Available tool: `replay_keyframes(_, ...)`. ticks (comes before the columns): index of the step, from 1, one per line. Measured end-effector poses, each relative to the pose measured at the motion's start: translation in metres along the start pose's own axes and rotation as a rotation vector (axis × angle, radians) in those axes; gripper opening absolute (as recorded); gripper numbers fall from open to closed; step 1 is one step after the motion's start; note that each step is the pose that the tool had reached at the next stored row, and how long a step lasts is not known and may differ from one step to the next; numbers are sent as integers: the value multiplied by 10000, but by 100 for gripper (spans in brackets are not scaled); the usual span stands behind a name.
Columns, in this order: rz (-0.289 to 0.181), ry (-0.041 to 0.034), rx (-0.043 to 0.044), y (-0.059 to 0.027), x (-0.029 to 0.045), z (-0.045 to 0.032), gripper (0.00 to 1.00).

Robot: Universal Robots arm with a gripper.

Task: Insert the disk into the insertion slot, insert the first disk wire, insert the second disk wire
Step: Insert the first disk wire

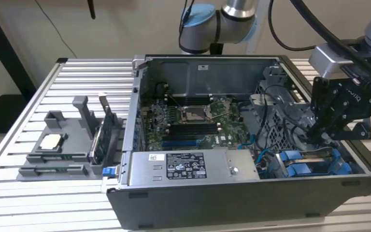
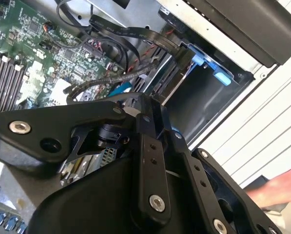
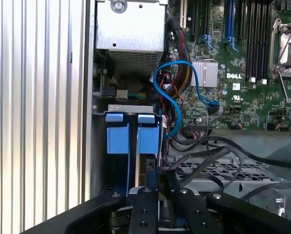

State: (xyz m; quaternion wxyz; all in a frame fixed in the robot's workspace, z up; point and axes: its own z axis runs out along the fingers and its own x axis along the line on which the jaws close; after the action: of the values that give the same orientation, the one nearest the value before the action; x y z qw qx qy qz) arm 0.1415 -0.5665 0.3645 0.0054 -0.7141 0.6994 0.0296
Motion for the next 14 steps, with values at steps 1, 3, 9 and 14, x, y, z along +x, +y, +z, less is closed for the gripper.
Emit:
replay_keyframes(1,5,-1,-63,1,0,0,19)
replay_keyframes(3,8,-3,-91,2,0,0,19)
replay_keyframes(9,10,-4,-168,1,-1,0,19)
replay_keyframes(14,11,-5,-173,-1,0,7,19)
